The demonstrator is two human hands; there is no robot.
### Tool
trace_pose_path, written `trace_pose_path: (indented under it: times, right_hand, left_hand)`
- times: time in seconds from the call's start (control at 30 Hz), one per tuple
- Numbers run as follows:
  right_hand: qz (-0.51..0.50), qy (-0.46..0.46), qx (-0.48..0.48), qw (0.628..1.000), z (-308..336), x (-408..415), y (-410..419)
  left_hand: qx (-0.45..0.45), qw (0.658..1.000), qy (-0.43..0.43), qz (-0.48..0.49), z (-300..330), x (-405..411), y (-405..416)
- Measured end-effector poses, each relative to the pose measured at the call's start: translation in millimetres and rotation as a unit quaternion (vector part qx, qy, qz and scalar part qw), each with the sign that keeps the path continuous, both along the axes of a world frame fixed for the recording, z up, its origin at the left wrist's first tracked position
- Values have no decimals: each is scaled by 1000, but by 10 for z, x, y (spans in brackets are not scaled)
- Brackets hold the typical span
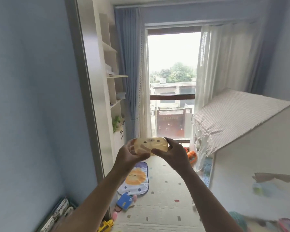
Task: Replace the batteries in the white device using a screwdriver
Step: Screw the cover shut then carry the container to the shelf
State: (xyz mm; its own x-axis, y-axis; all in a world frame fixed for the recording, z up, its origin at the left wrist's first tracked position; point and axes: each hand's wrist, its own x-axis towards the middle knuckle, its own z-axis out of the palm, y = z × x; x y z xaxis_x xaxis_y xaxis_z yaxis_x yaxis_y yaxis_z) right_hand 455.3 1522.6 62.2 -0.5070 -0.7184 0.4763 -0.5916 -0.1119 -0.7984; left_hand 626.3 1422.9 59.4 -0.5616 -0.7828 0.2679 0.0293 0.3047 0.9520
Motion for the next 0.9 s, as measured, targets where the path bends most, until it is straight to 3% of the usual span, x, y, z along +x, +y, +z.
trace_pose_path:
  times: [0.2,0.5,0.9]
  right_hand:
    - [-22,12,-11,1000,-131,-774,-760]
    - [-79,37,-3,996,-183,-1792,-2397]
    - [-75,43,9,996,-73,-3613,-4541]
  left_hand:
    - [-2,1000,1,-17,-86,-819,-814]
    - [-41,998,1,-55,-258,-2015,-2764]
    - [-38,997,4,-67,-232,-3895,-4913]
